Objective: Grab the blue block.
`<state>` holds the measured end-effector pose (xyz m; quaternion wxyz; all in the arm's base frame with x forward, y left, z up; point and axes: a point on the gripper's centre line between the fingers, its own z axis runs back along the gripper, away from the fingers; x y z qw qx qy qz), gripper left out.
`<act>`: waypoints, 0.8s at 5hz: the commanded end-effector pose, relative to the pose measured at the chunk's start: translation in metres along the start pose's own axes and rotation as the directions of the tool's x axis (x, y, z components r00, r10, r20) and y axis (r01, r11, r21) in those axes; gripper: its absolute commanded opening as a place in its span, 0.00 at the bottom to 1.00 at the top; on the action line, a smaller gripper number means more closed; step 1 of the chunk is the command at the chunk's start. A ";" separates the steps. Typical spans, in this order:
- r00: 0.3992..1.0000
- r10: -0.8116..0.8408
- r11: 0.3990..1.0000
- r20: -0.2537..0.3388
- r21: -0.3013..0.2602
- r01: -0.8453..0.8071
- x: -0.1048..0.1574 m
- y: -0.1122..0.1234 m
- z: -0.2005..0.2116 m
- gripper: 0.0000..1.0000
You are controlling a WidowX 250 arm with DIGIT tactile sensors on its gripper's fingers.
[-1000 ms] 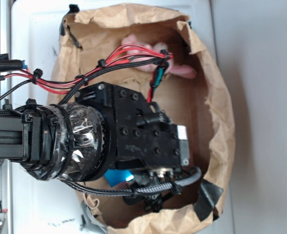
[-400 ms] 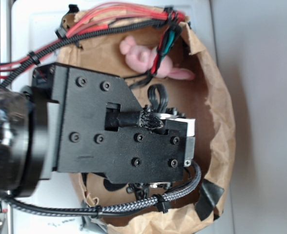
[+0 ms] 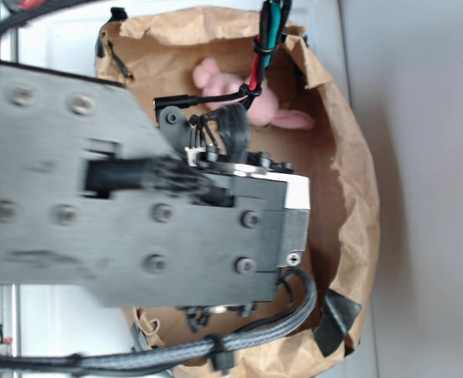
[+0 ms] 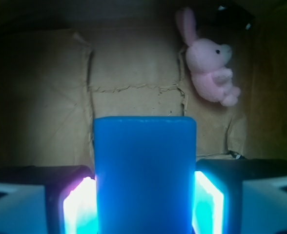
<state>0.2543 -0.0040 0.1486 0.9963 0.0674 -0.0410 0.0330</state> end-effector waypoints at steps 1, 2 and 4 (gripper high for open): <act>0.987 -0.005 0.997 0.159 -0.072 0.017 0.017 0.004 0.033 0.00; 0.988 0.041 0.996 0.147 -0.090 -0.028 0.026 0.006 0.033 0.00; 0.988 0.093 0.996 0.126 -0.012 -0.093 0.031 -0.002 0.028 0.00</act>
